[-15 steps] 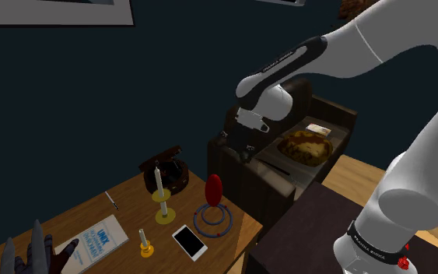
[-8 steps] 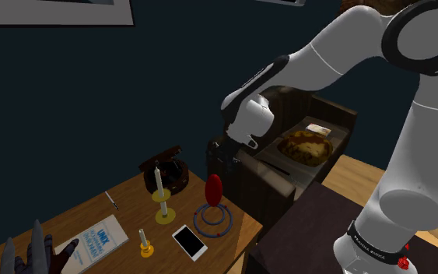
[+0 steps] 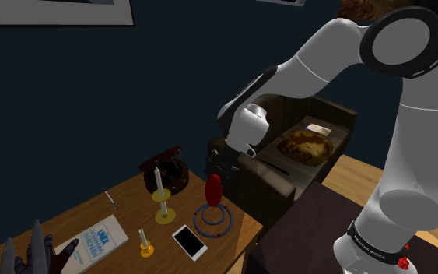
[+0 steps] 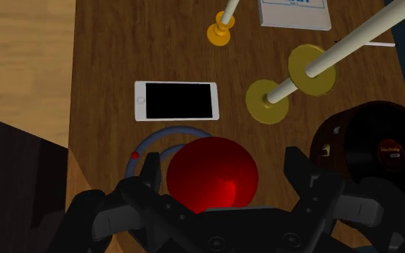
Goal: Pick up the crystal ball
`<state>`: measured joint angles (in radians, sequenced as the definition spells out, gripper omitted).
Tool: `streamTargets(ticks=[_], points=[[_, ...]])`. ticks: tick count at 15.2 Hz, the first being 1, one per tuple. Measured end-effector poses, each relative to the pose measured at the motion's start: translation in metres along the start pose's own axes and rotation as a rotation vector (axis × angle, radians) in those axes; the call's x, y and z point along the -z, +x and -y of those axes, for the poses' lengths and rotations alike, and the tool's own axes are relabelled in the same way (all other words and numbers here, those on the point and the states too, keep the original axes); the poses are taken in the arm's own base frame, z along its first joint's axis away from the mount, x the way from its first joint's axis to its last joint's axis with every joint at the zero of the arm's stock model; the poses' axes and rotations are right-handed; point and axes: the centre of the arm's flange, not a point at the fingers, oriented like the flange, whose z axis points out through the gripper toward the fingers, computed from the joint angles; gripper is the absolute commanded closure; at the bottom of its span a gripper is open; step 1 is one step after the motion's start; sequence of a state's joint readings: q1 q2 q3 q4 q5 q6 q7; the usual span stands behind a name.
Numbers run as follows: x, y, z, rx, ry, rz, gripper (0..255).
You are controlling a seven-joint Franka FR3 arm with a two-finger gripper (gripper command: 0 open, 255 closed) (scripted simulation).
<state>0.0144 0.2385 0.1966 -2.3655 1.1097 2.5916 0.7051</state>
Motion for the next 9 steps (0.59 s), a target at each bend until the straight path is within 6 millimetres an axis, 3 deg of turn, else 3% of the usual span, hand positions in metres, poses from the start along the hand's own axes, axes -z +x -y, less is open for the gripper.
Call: streamTargets(ticks=[9], points=[[-0.0004,0.0007,-0.0007,0.002,0.003,0.001,255]])
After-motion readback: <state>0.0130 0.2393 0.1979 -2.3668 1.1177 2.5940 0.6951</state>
